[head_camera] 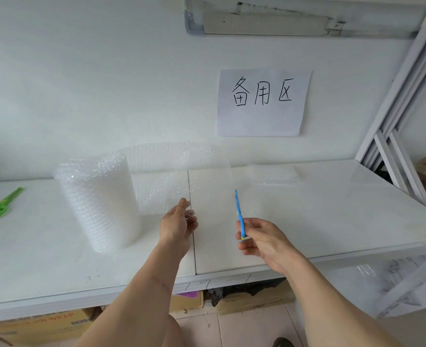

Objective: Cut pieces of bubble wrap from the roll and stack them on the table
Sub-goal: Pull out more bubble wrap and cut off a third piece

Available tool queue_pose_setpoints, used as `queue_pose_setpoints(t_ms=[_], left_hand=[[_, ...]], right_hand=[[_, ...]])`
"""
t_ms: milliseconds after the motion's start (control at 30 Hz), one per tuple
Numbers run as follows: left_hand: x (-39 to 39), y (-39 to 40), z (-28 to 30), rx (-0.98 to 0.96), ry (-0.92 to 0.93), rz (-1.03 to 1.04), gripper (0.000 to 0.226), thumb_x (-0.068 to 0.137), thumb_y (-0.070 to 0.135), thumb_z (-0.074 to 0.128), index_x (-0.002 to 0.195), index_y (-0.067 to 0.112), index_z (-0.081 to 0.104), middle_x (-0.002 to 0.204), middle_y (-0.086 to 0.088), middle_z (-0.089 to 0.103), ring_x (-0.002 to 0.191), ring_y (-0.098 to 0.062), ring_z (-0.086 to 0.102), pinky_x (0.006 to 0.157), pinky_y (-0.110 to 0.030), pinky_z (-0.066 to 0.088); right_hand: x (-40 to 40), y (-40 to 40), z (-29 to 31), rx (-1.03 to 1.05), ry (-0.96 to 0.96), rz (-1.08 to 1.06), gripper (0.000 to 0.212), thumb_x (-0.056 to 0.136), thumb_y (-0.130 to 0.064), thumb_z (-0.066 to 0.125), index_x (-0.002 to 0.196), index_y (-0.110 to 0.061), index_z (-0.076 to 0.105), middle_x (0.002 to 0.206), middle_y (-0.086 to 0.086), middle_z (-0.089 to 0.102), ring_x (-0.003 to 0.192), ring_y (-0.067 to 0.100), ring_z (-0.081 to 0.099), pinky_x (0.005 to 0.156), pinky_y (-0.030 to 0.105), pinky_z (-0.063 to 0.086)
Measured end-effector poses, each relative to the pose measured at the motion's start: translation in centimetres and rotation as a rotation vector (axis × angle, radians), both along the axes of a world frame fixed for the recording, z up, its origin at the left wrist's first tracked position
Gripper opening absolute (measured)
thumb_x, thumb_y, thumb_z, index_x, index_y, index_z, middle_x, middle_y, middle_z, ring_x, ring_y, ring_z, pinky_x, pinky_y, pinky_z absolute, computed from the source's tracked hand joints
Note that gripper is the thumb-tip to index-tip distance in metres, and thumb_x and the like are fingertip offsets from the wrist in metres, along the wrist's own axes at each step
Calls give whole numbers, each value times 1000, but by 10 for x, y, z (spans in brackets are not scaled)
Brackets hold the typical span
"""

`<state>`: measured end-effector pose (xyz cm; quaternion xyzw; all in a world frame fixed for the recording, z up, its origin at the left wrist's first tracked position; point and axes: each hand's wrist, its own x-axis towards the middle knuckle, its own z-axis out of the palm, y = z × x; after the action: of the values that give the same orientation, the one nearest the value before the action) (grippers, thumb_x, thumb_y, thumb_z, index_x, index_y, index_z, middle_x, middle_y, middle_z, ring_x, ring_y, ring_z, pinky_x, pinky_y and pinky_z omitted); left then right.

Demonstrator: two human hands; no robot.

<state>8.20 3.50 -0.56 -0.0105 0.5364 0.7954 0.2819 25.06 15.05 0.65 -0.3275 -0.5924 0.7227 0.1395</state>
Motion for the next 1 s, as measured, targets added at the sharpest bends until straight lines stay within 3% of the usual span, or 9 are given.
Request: queue_pose_setpoints(t_ms=[167, 367, 533, 733, 1000], left_hand=[[1, 0, 4, -4, 35, -41, 18, 94, 21, 65, 108, 9, 64, 86, -7, 63, 71, -19, 58, 66, -27, 51], [1, 12, 16, 117, -60, -35, 13, 97, 16, 57, 109, 9, 59, 86, -9, 68, 73, -22, 66, 72, -30, 53], [3, 19, 24, 192, -129, -24, 8, 99, 12, 54, 102, 6, 57, 81, -12, 67, 69, -24, 69, 68, -31, 55], [4, 19, 21, 85, -73, 9, 13, 97, 18, 59, 106, 8, 62, 92, -10, 71, 83, -23, 67, 69, -30, 53], [7, 18, 14, 21, -6, -41, 11, 89, 8, 67, 100, 7, 62, 87, -8, 66, 79, -19, 63, 70, -28, 51]], right_hand=[[-4, -16, 4, 2, 21, 147, 13, 85, -26, 73, 93, -16, 72, 84, 10, 67, 64, 23, 66, 60, 30, 54], [-5, -20, 8, -18, 6, 246, 47, 80, -42, 72, 110, -6, 64, 89, 13, 68, 71, 26, 68, 63, 32, 55], [-4, -22, 7, -67, -10, 351, 59, 76, -53, 71, 109, -6, 59, 91, 14, 69, 73, 29, 69, 64, 31, 56], [-9, -23, 5, -92, 16, 356, 58, 77, -52, 71, 110, -6, 58, 92, 14, 70, 74, 29, 69, 66, 33, 56], [-23, -27, 3, -103, 77, 286, 49, 85, -44, 68, 113, -7, 58, 93, 16, 69, 72, 29, 68, 67, 34, 56]])
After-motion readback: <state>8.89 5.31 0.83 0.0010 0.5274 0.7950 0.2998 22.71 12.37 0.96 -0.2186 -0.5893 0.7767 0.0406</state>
